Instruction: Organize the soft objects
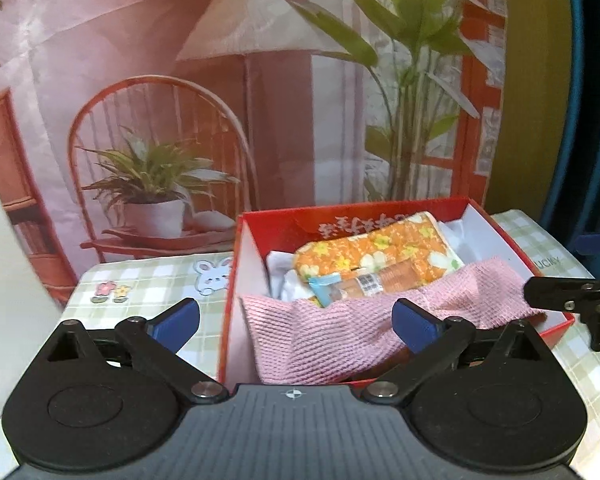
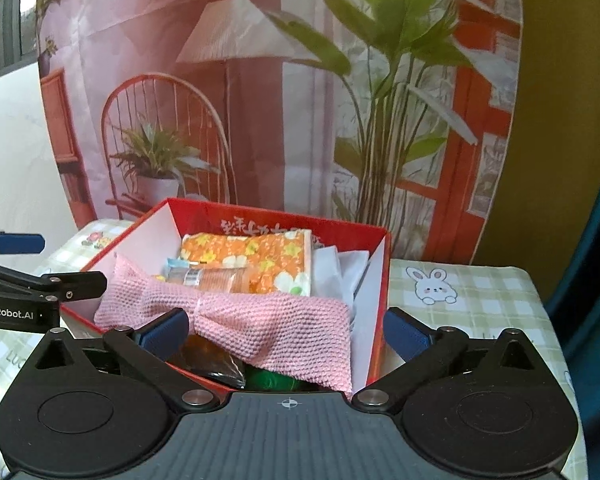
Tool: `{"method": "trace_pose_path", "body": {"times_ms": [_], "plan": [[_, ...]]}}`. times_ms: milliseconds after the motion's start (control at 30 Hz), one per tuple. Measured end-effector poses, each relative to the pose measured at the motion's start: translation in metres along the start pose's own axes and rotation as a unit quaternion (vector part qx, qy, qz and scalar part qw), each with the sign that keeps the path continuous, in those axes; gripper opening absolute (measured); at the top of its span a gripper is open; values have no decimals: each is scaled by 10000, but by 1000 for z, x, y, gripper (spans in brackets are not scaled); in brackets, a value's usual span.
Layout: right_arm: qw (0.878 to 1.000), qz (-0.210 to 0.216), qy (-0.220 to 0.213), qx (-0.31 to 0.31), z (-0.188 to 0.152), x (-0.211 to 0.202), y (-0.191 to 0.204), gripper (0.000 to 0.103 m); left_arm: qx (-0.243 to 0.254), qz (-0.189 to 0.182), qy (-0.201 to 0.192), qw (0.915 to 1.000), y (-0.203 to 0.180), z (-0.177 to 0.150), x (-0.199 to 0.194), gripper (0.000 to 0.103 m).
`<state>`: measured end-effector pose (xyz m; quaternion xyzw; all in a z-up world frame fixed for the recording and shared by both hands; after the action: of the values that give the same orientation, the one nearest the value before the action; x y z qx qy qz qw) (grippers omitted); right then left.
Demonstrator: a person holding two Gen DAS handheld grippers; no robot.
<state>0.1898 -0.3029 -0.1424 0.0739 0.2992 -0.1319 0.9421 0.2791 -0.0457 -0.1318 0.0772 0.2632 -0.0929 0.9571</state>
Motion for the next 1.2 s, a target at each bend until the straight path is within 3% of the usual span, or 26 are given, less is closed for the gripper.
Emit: {"method": "trace_pose_path", "body": {"times_ms": [233, 333, 467, 533, 800, 1000, 1200], "plan": [[9992, -125, -346, 128, 7, -27, 3, 103, -201, -51, -169, 9996, 6, 6, -29, 103], [9984, -87, -493, 255, 13, -46, 6, 103, -121, 102, -335, 9993, 6, 8, -50, 103], [9976, -138, -677, 98, 24, -78, 15, 103, 169, 241, -732, 9969, 0, 15, -95, 103], [9958, -214, -894, -43, 30, -103, 21, 103, 54, 173, -867, 9961, 0, 20, -117, 103], [9843, -79, -1763, -25, 42, -188, 42, 103, -224, 546, -1425, 9880, -3, 35, -205, 103], [9806, 36, -1934, 320, 43, -225, 44, 103, -395, 800, -1657, 9821, 2, 34, -248, 103], [9777, -261, -2029, 481, 34, -247, 42, 103, -500, 1028, -1726, 9783, 7, 31, -267, 103]]}}
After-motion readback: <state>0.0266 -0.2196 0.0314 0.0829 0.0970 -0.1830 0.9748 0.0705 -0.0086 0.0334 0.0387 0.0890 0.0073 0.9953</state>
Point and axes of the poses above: each gripper's, at about its wrist camera, not at the fingertips, and x roughly the way its jaws point, y to its left, z to its top, the point moved 3 cm from there along x, roughly the way its jaws point, and after that the axes turned 1 degree about -x, right-handed, at the moved point
